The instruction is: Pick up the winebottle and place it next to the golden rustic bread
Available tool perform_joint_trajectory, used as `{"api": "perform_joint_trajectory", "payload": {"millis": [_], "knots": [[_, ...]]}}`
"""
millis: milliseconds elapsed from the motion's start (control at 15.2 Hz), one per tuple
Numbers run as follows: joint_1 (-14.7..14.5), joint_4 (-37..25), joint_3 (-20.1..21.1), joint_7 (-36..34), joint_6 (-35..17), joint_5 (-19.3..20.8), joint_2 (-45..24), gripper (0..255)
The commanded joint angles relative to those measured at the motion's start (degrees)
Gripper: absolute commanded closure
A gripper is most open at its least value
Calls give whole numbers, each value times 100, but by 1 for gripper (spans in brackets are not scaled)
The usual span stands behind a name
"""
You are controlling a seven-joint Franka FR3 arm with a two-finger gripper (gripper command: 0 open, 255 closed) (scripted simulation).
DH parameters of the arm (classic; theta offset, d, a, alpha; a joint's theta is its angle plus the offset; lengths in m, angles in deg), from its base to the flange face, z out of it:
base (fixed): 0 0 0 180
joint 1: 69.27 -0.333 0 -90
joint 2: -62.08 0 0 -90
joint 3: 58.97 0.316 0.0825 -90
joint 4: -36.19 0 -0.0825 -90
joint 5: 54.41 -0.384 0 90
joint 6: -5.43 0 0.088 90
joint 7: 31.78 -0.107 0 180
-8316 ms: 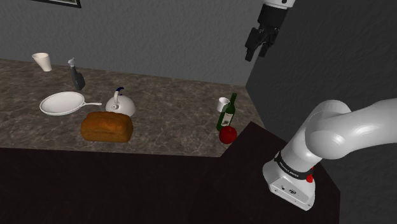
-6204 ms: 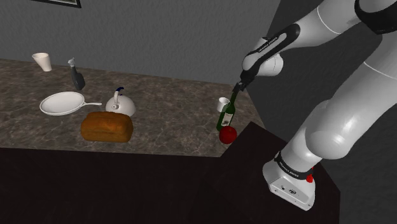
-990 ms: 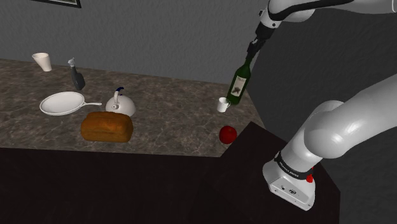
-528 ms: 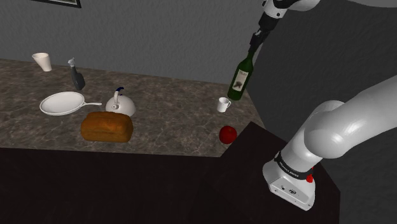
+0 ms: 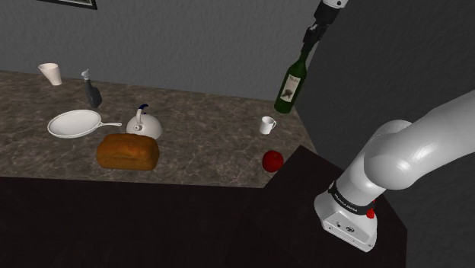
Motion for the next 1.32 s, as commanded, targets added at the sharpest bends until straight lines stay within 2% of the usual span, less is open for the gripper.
{"api": "perform_joint_trajectory", "payload": {"millis": [0,396,858,1254], "knots": [[-9,-169,19,4,163,-14,-5,255],[-42,-677,53,30,608,-66,-72,255],[-343,-461,560,-775,111,-226,-450,255],[-623,-539,936,-1402,-274,-378,-982,255]]}}
